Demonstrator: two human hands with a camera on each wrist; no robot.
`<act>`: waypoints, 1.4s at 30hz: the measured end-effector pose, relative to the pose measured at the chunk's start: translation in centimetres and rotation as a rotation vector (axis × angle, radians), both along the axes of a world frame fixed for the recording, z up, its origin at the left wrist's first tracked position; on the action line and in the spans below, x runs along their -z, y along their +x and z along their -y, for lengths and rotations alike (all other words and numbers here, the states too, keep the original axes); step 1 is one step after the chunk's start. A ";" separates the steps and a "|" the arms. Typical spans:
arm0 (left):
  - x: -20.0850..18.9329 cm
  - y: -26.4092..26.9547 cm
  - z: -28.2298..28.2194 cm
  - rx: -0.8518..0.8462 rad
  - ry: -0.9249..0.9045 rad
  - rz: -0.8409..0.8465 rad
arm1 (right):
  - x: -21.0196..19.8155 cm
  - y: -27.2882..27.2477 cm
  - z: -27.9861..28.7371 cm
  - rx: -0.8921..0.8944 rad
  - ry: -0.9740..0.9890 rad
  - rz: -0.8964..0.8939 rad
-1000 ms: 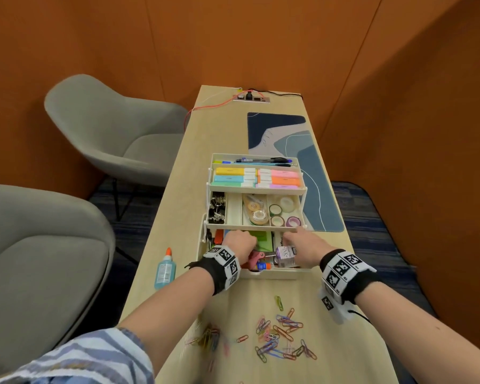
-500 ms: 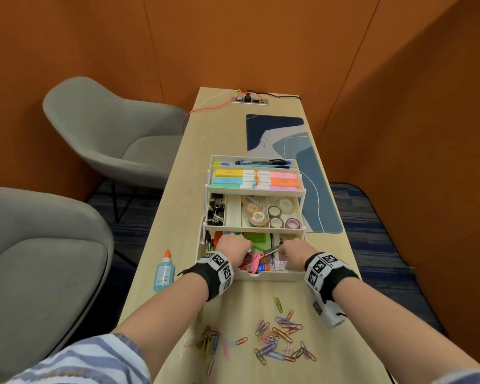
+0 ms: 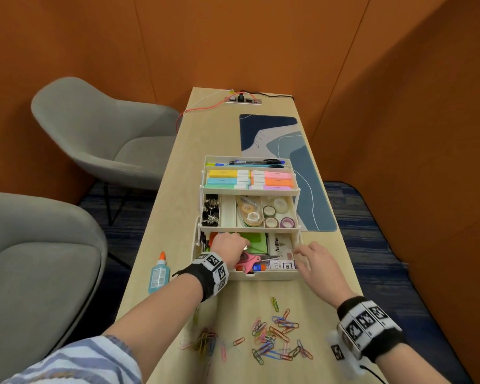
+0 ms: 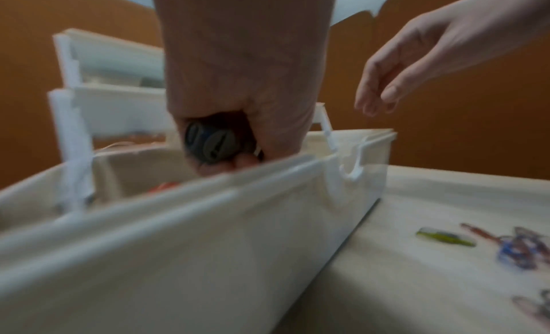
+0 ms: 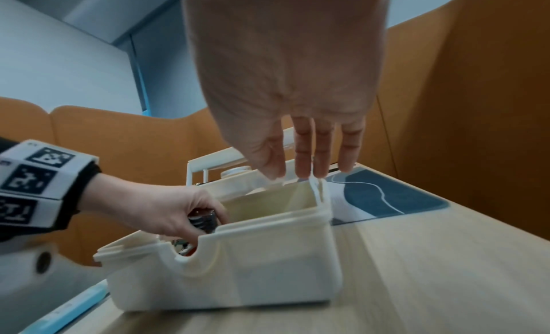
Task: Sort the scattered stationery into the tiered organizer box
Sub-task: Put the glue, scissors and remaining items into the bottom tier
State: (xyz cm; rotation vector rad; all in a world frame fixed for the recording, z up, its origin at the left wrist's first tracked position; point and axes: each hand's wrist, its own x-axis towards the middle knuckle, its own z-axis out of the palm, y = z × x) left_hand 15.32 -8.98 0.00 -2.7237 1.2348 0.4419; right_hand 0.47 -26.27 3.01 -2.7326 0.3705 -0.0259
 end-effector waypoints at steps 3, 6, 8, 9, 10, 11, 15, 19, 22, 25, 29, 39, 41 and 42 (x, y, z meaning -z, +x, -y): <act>-0.8 -1.3 0.9 -0.018 -0.044 0.005 | 0.0 -2.8 0.3 0.069 0.069 0.064; -1.6 -2.6 2.2 -0.052 -0.155 -0.202 | 0.4 -4.9 0.1 0.125 0.122 0.083; -2.0 -2.9 3.3 -0.097 -0.211 -0.470 | 0.8 -5.7 -0.3 0.123 0.139 0.071; -2.1 -2.9 3.9 -0.111 -0.225 -0.575 | 1.0 -6.0 -0.6 0.115 0.144 0.062; -2.1 -3.0 4.5 -0.110 -0.230 -0.637 | 1.2 -6.2 -0.8 0.107 0.149 0.053; -2.0 -3.0 5.1 -0.094 -0.226 -0.655 | 1.3 -6.3 -1.1 0.100 0.157 0.046; -1.0 -3.3 6.6 0.014 -0.167 -0.440 | 1.6 -6.8 -1.9 0.064 0.191 0.023; 0.0 -3.6 7.5 0.029 -0.235 -0.276 | 1.6 -7.0 -2.2 0.058 0.217 0.012; 0.5 -3.7 7.9 -0.022 -0.260 -0.262 | 1.6 -7.0 -2.3 0.064 0.226 0.006; 0.7 -3.8 8.0 -0.022 -0.246 -0.291 | 1.6 -6.8 -2.3 0.059 0.218 -0.005; 0.2 -3.8 7.2 -0.023 -0.257 -0.338 | 1.6 -6.4 -2.4 0.049 0.207 -0.021; -1.6 -5.1 -6.8 -0.503 -0.870 0.030 | 3.2 -7.4 -4.1 0.028 0.225 -0.012; 0.3 -4.2 -10.6 -0.724 -0.800 0.186 | 3.7 -7.9 -4.6 0.022 0.230 -0.018; 1.3 -3.8 -12.2 -0.827 -0.717 0.234 | 4.0 -8.1 -4.9 0.012 0.224 -0.028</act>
